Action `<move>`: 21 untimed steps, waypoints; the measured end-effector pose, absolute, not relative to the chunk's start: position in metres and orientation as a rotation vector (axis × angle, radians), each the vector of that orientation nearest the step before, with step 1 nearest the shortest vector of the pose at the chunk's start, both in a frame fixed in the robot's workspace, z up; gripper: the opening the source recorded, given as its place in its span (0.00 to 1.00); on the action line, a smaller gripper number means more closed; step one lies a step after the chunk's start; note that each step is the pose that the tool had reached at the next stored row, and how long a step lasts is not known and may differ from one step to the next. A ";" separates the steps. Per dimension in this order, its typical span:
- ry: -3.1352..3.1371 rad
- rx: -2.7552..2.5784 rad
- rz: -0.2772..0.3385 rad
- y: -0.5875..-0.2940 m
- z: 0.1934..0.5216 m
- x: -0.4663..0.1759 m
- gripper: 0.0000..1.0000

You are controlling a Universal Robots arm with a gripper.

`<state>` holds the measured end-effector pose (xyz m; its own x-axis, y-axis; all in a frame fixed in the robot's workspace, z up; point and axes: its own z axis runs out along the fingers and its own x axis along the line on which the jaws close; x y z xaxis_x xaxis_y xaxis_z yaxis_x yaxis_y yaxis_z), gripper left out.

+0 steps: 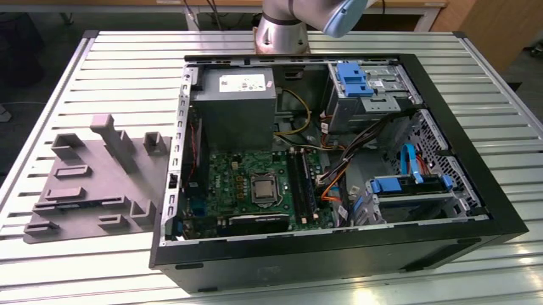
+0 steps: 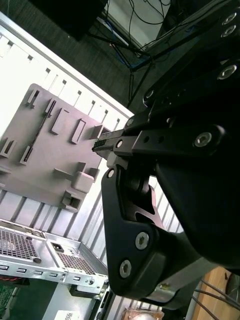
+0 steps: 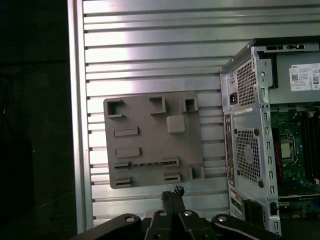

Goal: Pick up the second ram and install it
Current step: 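Reach for the second ram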

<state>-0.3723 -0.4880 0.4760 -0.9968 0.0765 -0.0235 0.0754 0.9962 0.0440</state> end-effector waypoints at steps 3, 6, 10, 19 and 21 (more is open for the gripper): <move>3.113 0.118 0.067 -0.489 0.474 -0.372 0.11; 3.113 0.118 0.067 -0.492 0.471 -0.373 0.11; 3.113 0.118 0.067 -0.495 0.465 -0.373 0.11; 3.113 0.118 0.067 -0.501 0.448 -0.373 0.11; 3.113 0.118 0.067 -0.502 0.445 -0.373 0.11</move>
